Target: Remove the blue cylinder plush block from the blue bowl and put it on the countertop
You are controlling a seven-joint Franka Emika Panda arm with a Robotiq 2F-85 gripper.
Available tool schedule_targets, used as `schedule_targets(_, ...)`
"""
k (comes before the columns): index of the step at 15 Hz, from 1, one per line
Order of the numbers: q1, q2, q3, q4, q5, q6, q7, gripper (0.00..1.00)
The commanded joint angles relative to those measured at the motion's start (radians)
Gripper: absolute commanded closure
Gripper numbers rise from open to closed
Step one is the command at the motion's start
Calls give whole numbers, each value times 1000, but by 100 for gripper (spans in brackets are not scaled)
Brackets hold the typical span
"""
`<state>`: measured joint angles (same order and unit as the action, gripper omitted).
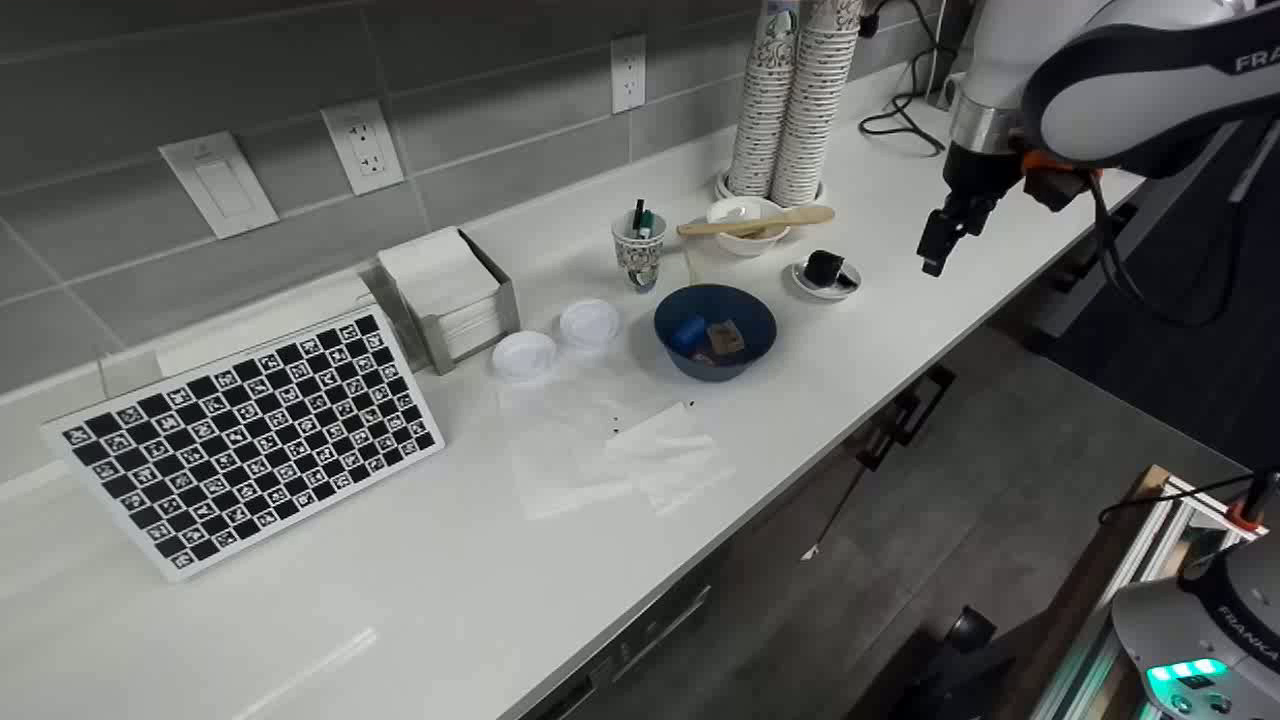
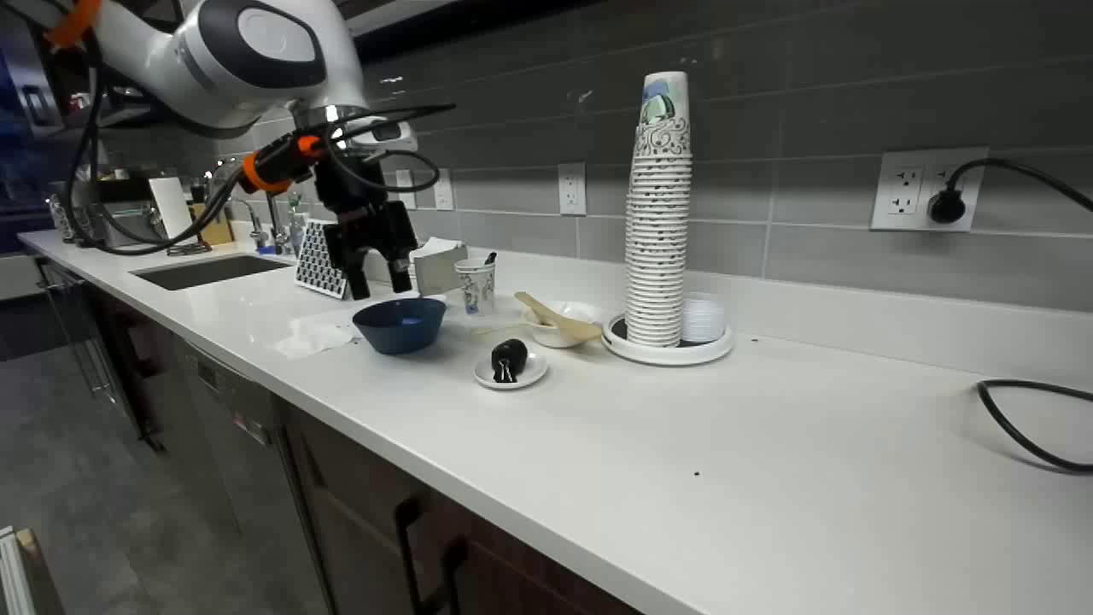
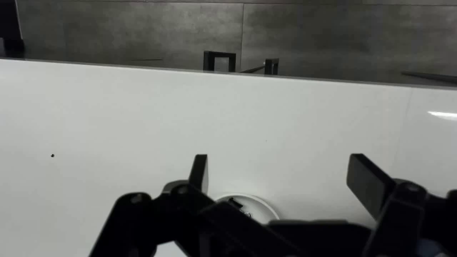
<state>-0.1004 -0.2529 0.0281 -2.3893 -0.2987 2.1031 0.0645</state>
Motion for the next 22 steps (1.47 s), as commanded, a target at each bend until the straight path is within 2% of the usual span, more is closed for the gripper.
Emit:
schedule_targets(1, 15, 0, -14, 2, -3, -3, 3, 0)
schedule_targets(5, 55, 47, 16, 23, 44, 40, 73, 0)
schedule_targets(10, 110, 188, 85, 117, 133, 184, 407, 0)
schedule_targets(13, 142, 280, 98, 196, 189, 236, 533, 0)
schedule_targets(14, 154, 303, 98, 219, 205, 240, 535, 0)
schedule_targets(15, 153, 235, 85, 148, 165, 229, 498, 0)
schedule_targets(19, 170, 298, 80, 205, 181, 237, 524, 0)
schedule_targets(20, 173, 305, 84, 220, 248, 200, 550, 0)
schedule_targets(22, 189, 355, 91, 277, 265, 163, 690, 0)
